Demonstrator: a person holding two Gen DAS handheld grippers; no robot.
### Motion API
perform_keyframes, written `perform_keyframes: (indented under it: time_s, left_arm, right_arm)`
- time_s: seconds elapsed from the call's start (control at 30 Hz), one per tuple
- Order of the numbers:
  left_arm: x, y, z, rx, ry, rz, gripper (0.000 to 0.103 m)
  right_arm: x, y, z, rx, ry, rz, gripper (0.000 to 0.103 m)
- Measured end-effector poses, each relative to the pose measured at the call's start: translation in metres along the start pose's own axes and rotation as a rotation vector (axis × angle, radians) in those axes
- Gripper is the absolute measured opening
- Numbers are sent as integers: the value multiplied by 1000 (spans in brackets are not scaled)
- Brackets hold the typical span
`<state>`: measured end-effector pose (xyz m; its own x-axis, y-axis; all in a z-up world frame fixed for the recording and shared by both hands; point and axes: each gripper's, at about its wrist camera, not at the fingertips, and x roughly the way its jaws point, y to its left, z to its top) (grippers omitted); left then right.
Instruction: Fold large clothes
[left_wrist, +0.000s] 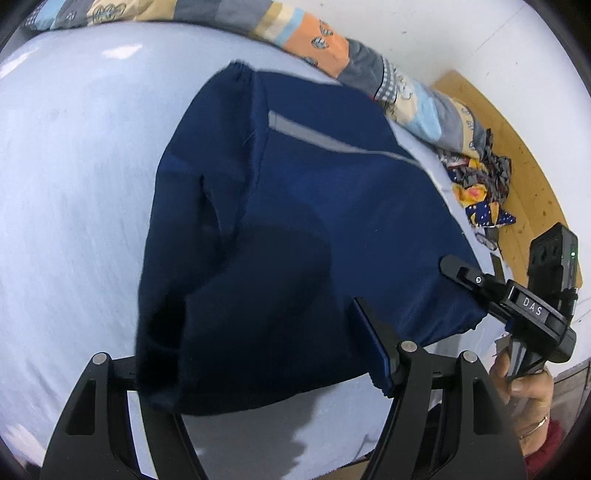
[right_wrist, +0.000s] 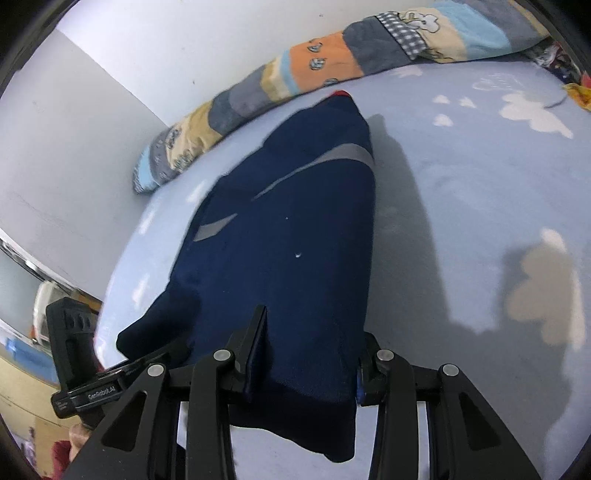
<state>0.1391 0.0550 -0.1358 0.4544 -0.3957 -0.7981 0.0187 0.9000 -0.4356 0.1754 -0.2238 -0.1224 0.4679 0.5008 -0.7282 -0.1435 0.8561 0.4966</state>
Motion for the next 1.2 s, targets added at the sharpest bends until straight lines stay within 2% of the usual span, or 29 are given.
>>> perform_keyframes:
  time_s: [0.1, 0.2, 0.3, 0.4, 0.47, 0.5, 0.57, 0.63, 0.67, 0.77, 0.93, 1.03, 1.2]
  left_arm:
    - [-5, -1, -5, 10, -23, 42, 71]
    - [-20, 3, -9, 40, -55, 99, 71]
    - [-40, -4, -11, 113, -138, 200, 71]
    - [-64, -16, -12, 193, -255, 295, 71]
    - [-72, -24, -12, 229, -314, 311, 71]
    - [-74, -30, -10, 255, -341, 309, 71]
    - [-71, -42, -9, 303, -366, 300, 71]
    - [-59, -50, -7, 330, -337, 271, 71]
    - [-48, -54, -6, 340, -308, 260, 71]
    - [-17, -61, -1, 349, -246, 293, 71]
    - [7, -39, -2, 297, -149, 343, 72]
    - [9, -34, -3, 266, -139, 324, 72]
    - [10, -36, -8, 283, -141, 340, 73]
  right_arm:
    - [3, -9, -6, 7, 17, -26, 39]
    - [10, -25, -12, 80, 46, -50, 45]
    - [4, -46, -20, 168, 75, -60, 49]
    - [-20, -49, -23, 183, 20, -125, 51]
    - [-45, -39, -21, 102, -85, -246, 51]
    - [-50, -35, -19, 74, -112, -252, 51]
    - [-57, -23, -11, 1, -167, -210, 48]
    - [-52, -14, -7, -30, -176, -159, 42]
    - [-46, -11, -6, -42, -163, -139, 33]
    - [-20, 4, -2, -97, -106, -150, 25]
    - [6, 4, -2, -93, -34, -186, 25]
    - [15, 1, -4, -74, -3, -196, 23]
    - [25, -3, -9, -65, 33, -216, 23]
